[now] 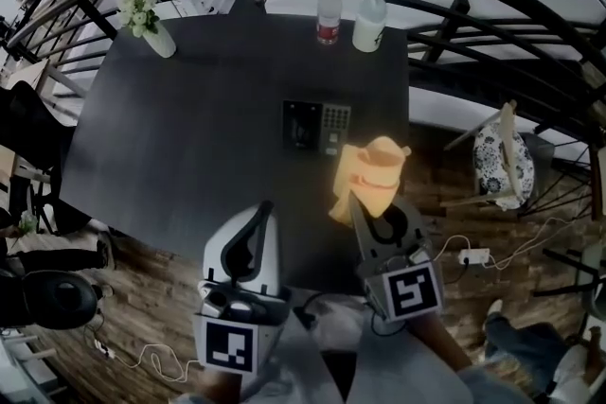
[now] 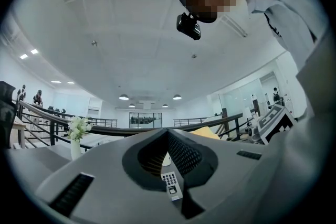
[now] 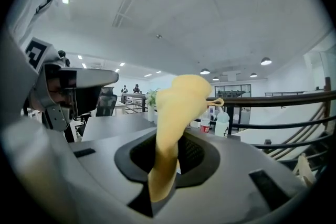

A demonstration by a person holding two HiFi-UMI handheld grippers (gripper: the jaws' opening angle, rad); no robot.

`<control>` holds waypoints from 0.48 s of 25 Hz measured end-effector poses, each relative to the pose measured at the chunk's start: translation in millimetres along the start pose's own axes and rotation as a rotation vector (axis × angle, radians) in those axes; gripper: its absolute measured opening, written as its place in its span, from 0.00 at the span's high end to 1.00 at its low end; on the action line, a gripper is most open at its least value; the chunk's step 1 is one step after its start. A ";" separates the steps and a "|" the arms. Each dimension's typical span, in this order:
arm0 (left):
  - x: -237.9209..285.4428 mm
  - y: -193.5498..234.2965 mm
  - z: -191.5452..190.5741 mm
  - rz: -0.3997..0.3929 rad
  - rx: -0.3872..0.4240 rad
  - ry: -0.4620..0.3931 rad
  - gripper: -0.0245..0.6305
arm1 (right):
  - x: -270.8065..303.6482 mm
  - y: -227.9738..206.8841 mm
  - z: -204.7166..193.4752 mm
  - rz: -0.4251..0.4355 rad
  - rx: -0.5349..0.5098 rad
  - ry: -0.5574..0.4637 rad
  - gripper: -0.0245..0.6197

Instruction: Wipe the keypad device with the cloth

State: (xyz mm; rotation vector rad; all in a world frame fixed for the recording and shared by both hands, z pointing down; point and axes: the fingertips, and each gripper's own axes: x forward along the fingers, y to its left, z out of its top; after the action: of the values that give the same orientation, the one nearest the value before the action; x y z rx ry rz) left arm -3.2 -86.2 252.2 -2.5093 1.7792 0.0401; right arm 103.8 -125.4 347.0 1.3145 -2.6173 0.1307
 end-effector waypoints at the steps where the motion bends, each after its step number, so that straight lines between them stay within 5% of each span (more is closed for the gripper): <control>1: -1.0 1.4 -0.3 0.003 0.001 -0.004 0.94 | 2.2 1.6 -2.5 0.003 0.000 0.005 0.85; 12: 7.9 27.3 -9.2 0.017 -0.007 -0.002 0.94 | 46.4 18.2 -16.0 0.052 -0.007 0.047 0.85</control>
State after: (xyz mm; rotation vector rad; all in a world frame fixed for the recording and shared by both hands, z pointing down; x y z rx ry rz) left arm -26.5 -103.2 259.9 -2.4982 1.8024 0.0495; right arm 64.6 -148.1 373.3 1.2265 -2.6107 0.1582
